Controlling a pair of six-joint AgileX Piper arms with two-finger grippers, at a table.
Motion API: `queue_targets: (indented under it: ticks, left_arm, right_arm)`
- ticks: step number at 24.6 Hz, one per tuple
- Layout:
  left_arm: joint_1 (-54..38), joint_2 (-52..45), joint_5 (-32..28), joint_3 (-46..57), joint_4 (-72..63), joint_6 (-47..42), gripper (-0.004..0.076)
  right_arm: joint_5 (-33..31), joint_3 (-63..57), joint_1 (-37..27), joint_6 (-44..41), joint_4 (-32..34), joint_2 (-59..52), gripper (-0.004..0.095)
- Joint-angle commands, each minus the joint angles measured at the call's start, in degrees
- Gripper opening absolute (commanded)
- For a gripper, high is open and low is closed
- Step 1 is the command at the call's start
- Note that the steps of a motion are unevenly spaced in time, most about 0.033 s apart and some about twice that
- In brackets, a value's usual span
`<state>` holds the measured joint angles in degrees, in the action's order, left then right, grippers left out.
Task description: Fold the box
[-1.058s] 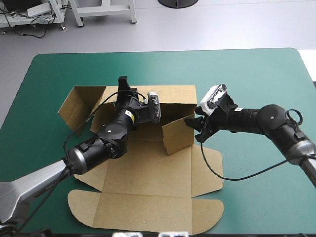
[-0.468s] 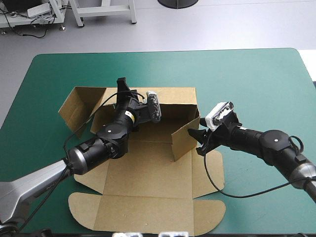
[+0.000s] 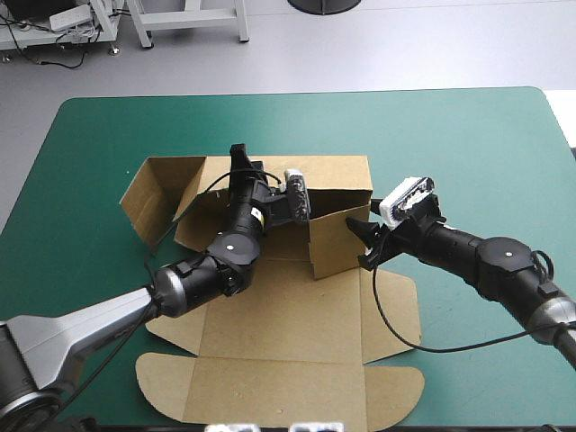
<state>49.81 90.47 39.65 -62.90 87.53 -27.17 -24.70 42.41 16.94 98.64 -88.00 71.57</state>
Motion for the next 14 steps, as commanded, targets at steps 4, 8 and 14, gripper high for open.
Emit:
queue_targets:
  ticks: [4, 8, 14]
  left_arm:
    - [1.82, 1.29, 0.76, -9.33, -0.45, -1.23, 0.0008]
    - [1.82, 1.29, 0.86, -9.34, -5.81, 4.13, 0.0008]
    - [1.82, 1.29, -0.07, -9.34, -12.95, 8.32, 0.0008]
  right_arm:
    - [1.91, 1.73, 0.15, -0.67, -0.82, -1.3, 0.0507]
    - [5.81, 1.73, 0.15, -1.03, -1.04, -1.3, 0.0506]
    - [9.82, 1.85, 0.15, 0.13, -3.29, -1.3, 0.0507]
